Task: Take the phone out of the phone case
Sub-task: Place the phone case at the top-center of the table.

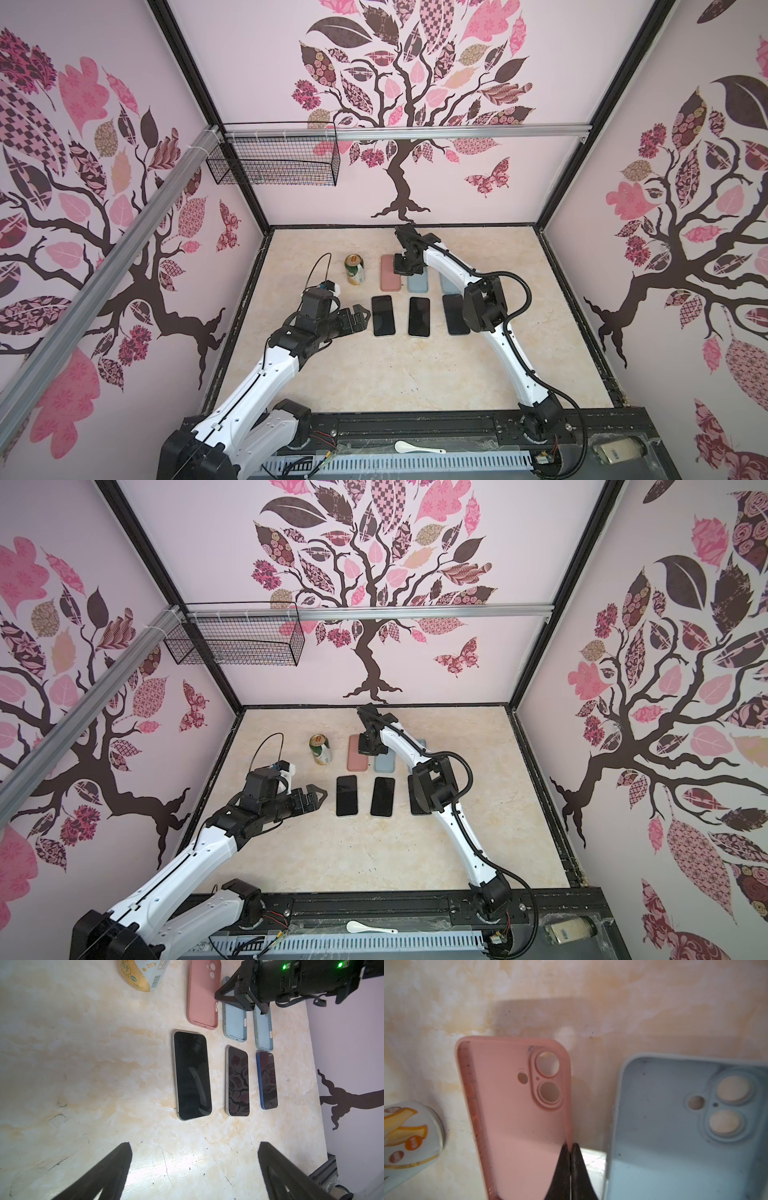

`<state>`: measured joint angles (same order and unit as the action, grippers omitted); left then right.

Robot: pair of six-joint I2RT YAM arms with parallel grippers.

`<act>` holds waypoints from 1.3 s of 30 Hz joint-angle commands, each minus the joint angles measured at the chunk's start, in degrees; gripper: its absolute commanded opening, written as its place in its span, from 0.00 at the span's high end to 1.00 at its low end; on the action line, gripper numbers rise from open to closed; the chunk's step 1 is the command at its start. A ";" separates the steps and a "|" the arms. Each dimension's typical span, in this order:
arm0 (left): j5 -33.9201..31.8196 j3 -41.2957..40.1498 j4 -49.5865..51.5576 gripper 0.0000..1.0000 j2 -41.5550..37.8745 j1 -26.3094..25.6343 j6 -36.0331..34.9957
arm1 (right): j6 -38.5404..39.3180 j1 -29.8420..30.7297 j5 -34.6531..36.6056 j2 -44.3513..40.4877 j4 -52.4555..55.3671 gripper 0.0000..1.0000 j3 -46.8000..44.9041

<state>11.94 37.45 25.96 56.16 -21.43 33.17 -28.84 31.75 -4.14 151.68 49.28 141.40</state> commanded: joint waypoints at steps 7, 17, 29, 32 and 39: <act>-1.40 0.52 0.85 0.02 1.00 -0.56 -1.26 | -0.95 -0.07 0.19 2.55 2.67 0.85 2.26; -2.72 1.15 3.57 0.02 0.08 -0.57 -1.72 | -0.30 -0.06 -1.72 -1.30 2.38 0.72 3.92; -1.09 -0.05 -5.52 0.07 0.24 -0.90 -0.82 | 4.14 -0.03 -1.68 -25.49 1.32 0.57 -11.19; -0.69 -1.04 -10.50 0.07 2.27 -0.89 -0.65 | 6.33 -0.08 -5.95 -35.38 -4.43 0.57 -24.71; -1.64 -3.10 -23.03 0.08 7.73 -0.54 -0.87 | 6.87 -0.12 -6.50 -61.08 -20.04 0.57 -55.94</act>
<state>10.68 36.42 10.74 62.19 -22.15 32.82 -22.76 31.75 -10.15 98.28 36.01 92.25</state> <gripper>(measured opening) 0.923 0.433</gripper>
